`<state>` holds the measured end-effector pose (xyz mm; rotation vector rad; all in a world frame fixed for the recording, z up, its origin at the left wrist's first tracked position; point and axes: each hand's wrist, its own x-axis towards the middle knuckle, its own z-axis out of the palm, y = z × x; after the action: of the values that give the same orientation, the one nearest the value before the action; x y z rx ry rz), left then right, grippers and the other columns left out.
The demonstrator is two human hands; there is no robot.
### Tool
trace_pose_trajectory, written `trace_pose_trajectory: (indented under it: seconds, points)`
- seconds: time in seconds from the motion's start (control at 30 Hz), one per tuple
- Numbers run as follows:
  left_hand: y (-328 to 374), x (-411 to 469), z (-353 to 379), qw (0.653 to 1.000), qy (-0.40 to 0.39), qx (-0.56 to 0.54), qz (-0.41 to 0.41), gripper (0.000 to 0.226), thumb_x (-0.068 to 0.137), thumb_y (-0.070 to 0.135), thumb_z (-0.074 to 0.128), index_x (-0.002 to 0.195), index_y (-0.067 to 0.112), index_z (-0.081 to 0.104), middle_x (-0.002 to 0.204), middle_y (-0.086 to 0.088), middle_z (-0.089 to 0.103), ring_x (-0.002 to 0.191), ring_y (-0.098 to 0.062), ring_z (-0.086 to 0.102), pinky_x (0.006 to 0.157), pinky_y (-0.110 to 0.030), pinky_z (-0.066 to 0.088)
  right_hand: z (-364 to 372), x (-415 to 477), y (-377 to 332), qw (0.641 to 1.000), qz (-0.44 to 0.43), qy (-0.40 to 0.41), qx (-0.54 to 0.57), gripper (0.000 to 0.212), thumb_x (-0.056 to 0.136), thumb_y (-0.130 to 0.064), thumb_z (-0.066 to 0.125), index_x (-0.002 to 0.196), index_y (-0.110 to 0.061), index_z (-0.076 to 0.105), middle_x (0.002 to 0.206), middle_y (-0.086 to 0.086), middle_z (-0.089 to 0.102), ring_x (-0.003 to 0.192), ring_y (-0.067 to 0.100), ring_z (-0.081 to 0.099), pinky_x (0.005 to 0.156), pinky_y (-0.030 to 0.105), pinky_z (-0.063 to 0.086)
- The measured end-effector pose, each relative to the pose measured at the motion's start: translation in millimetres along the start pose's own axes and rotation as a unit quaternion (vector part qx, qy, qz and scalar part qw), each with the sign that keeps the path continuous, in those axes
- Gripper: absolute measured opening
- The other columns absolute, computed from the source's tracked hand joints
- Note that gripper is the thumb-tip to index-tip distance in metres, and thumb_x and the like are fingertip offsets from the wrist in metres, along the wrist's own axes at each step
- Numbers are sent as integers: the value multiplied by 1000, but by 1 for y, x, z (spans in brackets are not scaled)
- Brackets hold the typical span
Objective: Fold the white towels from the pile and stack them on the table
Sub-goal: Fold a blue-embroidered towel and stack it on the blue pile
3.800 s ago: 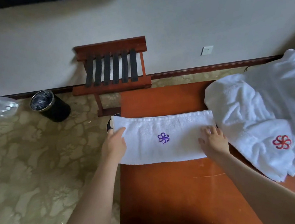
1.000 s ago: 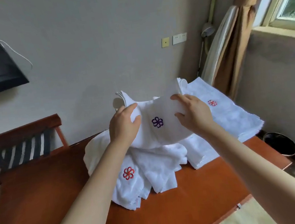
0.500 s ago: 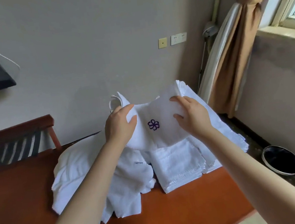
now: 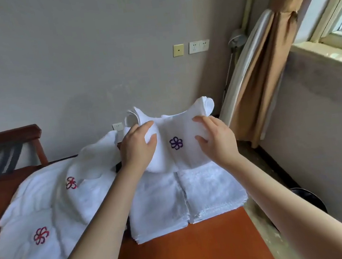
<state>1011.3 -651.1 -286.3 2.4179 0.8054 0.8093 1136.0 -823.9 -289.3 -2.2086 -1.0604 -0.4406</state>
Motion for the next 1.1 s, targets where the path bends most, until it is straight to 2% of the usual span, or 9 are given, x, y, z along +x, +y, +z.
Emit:
trace_pose_trajectory:
  seconds: [0.23,0.4,0.5,0.67,0.77,0.9,0.97,1.03,1.1]
  points:
    - [58,-4,14,995,19,88,-31,36,89,19,61,125,21,62,107,-6,62,93,-31,57,74,-32,41,-21,12,51,992,-15,-18,126,47,73,-3,68,119,-13,60,101,2,63,91,24,58,65,35,49]
    - [78,12,21,984,-22,174,-6,35,92,21,57,127,26,59,117,-3,57,98,-30,57,76,-34,45,-12,8,68,965,96,-41,240,45,78,-9,67,121,-20,57,114,-11,61,99,8,55,76,22,40]
    - [91,28,25,966,-46,250,39,31,91,14,53,119,24,61,110,-5,55,93,-31,54,72,-36,43,-7,-4,70,946,148,-67,279,42,83,-9,65,123,-18,54,119,-10,59,104,7,52,85,22,41]
    - [118,48,38,920,-59,346,172,43,82,-2,47,115,20,62,97,-6,52,91,-28,47,68,-32,21,-4,-54,67,893,277,-133,329,39,84,-11,60,116,-29,47,86,-10,55,73,7,52,57,20,39]
    - [135,50,50,897,-58,367,239,48,74,-6,50,111,21,64,89,-2,50,87,-26,45,69,-31,20,5,-96,64,858,326,-181,352,37,84,-4,54,109,-29,41,74,-2,50,53,1,45,46,14,37]
    - [144,30,66,850,-25,405,336,40,50,-5,61,75,25,70,64,7,50,66,-19,52,59,-26,37,19,-135,63,806,420,-268,320,39,86,2,43,112,-27,36,85,9,62,60,12,60,45,11,41]
    - [139,21,75,845,-30,397,356,43,48,-8,57,72,24,69,62,6,49,64,-19,52,59,-25,41,21,-142,67,762,454,-336,318,41,89,0,46,121,-21,34,93,17,61,59,20,61,53,21,51]
    - [135,17,80,841,-36,402,361,41,46,-7,58,70,25,68,65,7,51,64,-18,53,60,-24,43,20,-138,77,769,409,-417,261,42,90,-6,47,126,-22,30,88,14,63,55,22,62,54,29,54]
    - [131,18,82,845,-30,397,356,43,42,-4,65,72,26,70,70,8,56,66,-17,55,63,-22,44,15,-124,86,801,338,-461,177,42,87,-11,42,125,-27,34,75,5,68,49,17,64,54,27,54]
